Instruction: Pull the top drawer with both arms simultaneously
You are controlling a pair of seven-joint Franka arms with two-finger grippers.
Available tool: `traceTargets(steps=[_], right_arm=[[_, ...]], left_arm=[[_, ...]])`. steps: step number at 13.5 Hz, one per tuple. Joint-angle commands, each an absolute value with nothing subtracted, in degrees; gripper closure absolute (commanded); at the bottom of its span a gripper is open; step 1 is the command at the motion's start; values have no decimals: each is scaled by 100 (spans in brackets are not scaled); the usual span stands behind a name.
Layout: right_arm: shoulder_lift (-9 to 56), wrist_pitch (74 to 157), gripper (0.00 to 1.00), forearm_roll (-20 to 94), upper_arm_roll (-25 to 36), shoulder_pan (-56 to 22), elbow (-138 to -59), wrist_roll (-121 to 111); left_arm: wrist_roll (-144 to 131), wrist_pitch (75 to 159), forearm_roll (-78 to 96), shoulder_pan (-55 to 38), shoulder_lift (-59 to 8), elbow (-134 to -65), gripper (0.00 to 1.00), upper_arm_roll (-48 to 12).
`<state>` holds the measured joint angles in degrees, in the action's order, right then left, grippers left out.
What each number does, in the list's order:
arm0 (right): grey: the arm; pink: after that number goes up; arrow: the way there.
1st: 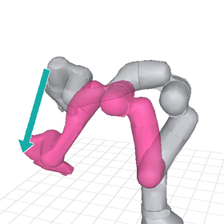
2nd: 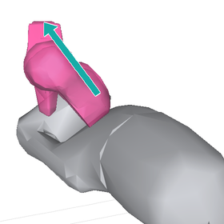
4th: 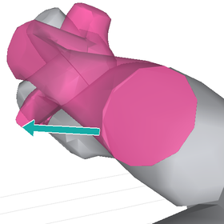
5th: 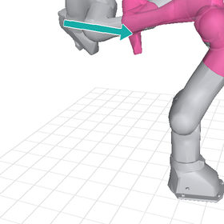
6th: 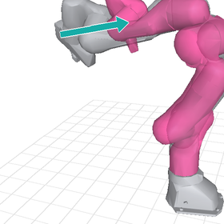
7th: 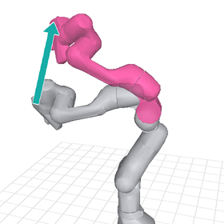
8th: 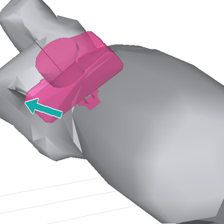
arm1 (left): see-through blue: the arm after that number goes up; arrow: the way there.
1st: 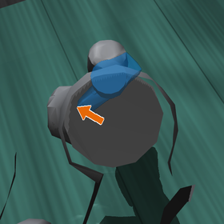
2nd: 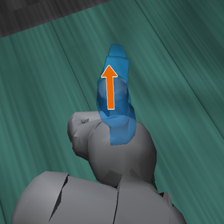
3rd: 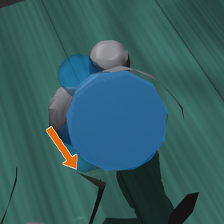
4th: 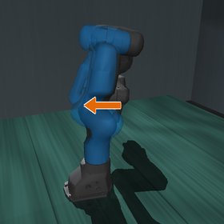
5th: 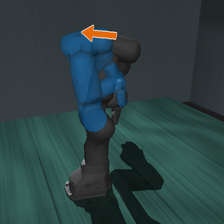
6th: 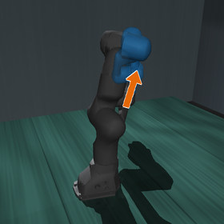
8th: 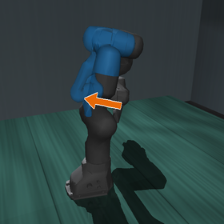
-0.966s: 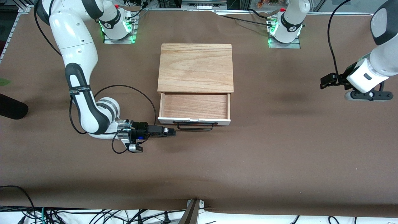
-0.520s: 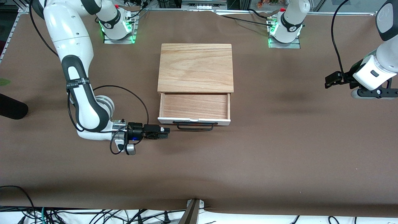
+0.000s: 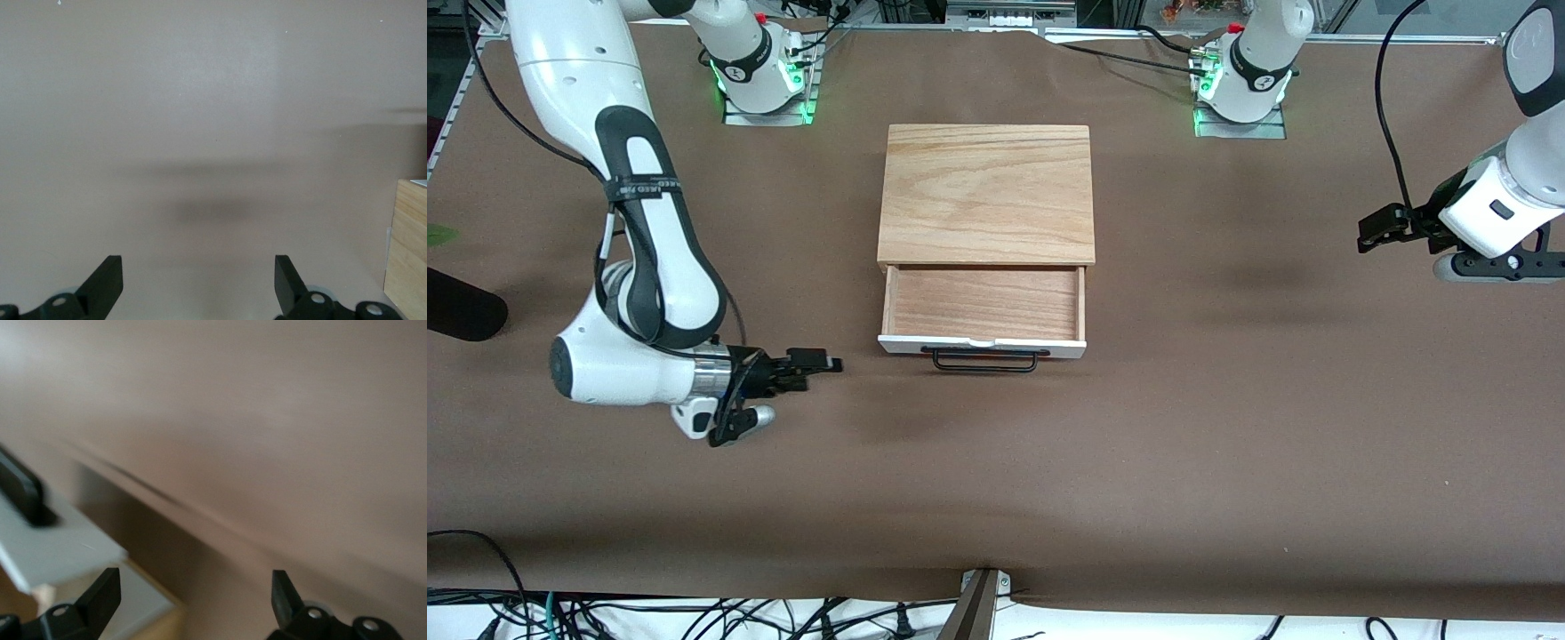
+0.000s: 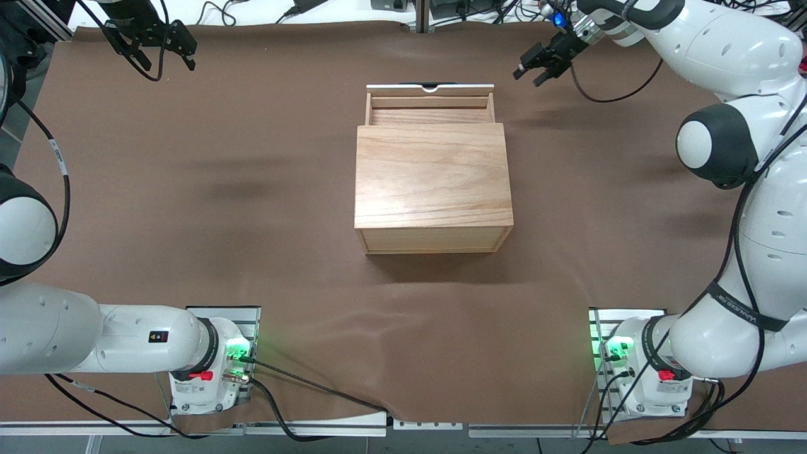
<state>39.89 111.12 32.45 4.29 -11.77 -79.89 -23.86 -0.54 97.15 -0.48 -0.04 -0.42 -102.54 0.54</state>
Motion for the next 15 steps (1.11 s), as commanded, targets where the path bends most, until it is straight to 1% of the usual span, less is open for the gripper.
traceTargets(steps=[1, 3, 4, 5, 8, 9, 10, 11, 13, 14, 15], right_arm=[[3342, 10987, 0, 1606, 466, -1195, -8042, -1812], [2946, 10688, 0, 1170, 605, -1134, -8042, -1688], [2727, 10592, 0, 951, 867, -1186, -8042, -1679], [2542, 10391, 0, 714, 992, -1187, -8042, -1679], [1796, 9434, 0, 186, 1072, -1160, -8059, -1460], [1462, 9335, 0, 141, 1046, -1160, -8216, -1276], [1172, 9143, 0, 149, 968, -1143, -8427, -796], [873, 8888, 0, 149, 723, -942, -8655, -225], [337, 8885, 0, 141, -119, 31, -9330, 175], [169, 8973, 0, 149, -210, 261, -9543, 150], [124, 8991, 0, 106, -185, 316, -9510, 132]], left_arm=[[-211, 9606, -35, 18, 0, -10187, 0, 26], [-298, 9598, -35, 18, 0, -10187, 0, 26], [-368, 9598, -35, 18, 9, -10187, 0, 26], [-387, 9572, -35, 18, 26, -10187, 0, 26], [-404, 9536, -35, 18, 18, -10195, 0, 26], [-413, 9536, -35, 18, 18, -10187, 0, 26], [-465, 9536, -35, 18, 26, -10195, 0, 26], [-475, 9536, -35, 18, 26, -10187, 0, 26], [-510, 9536, -44, 18, 26, -10187, 0, 18], [-518, 9536, -35, 9, 18, -10195, 0, 18], [-519, 9527, -35, 9, 18, -10195, 0, 18]])
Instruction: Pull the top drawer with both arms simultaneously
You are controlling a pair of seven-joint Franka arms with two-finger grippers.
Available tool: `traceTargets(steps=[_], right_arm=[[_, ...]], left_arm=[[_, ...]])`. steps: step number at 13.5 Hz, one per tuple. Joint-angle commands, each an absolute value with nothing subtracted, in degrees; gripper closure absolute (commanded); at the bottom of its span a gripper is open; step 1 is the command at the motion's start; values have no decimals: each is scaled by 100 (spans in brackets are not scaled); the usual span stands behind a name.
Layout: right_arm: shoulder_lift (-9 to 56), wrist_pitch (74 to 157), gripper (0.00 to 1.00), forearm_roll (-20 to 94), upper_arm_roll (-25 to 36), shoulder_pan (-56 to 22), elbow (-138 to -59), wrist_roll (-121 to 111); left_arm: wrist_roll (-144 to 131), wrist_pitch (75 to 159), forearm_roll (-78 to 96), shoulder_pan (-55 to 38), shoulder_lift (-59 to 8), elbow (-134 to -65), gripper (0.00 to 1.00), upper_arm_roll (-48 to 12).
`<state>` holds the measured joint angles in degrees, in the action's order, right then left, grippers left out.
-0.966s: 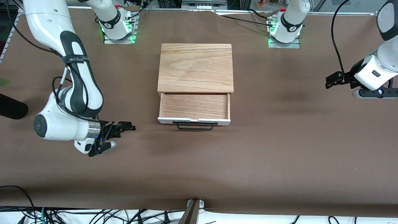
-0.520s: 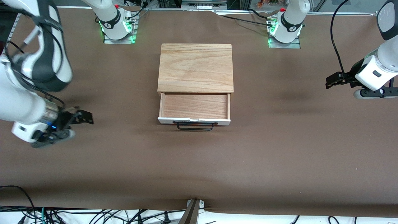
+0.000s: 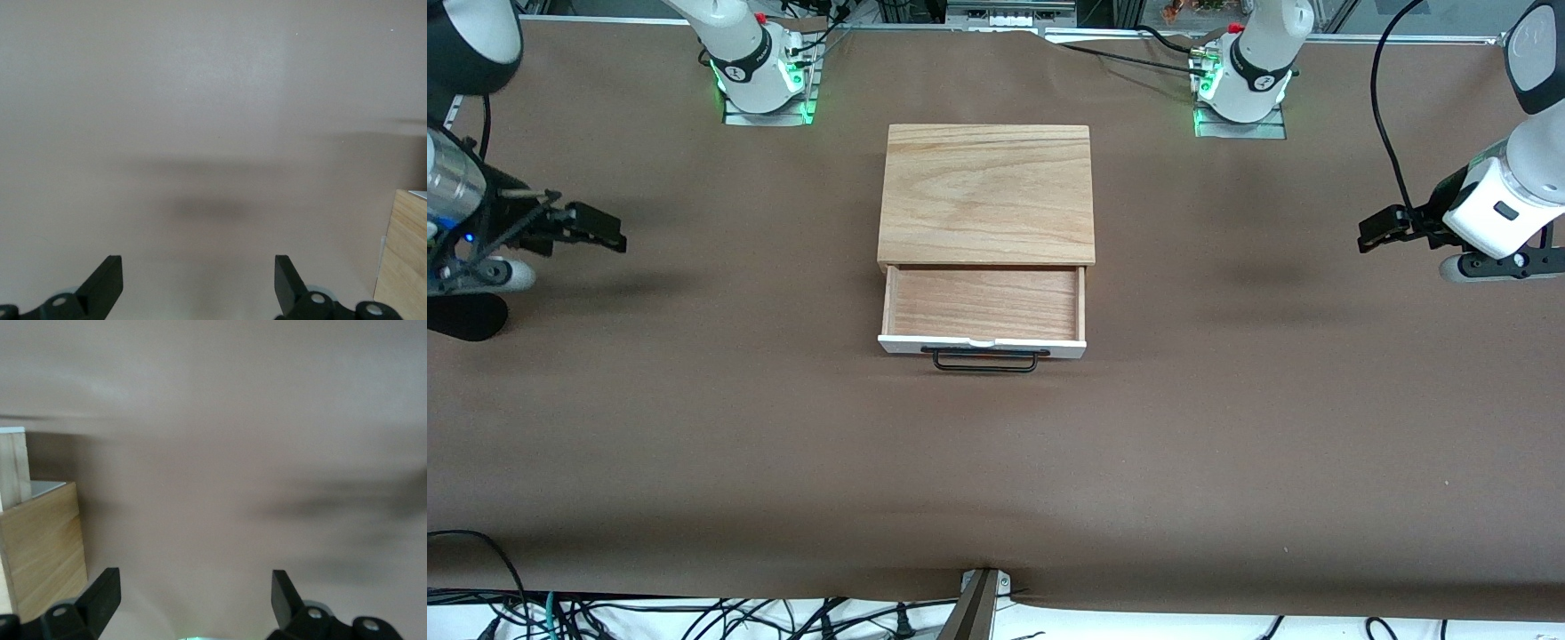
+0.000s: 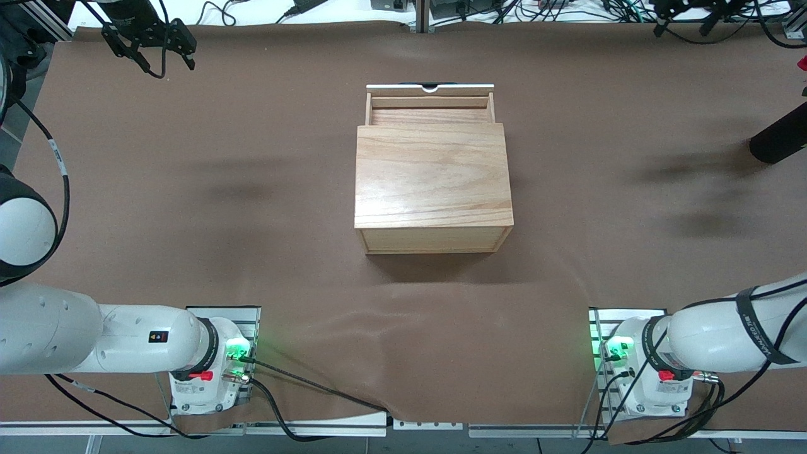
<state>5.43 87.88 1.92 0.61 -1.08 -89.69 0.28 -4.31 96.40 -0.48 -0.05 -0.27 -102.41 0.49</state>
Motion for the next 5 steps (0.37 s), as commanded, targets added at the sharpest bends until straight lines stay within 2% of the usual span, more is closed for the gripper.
traceTargets(steps=[1, 5], right_arm=[[132, 9026, 0, -34, -19, 316, -9458, 175], [97, 9176, 0, -176, 79, 290, -9237, 105]], left_arm=[[-519, 9527, -44, 9, 26, -10195, 0, 18], [-519, 9527, -35, 9, 18, -10195, 0, 18]])
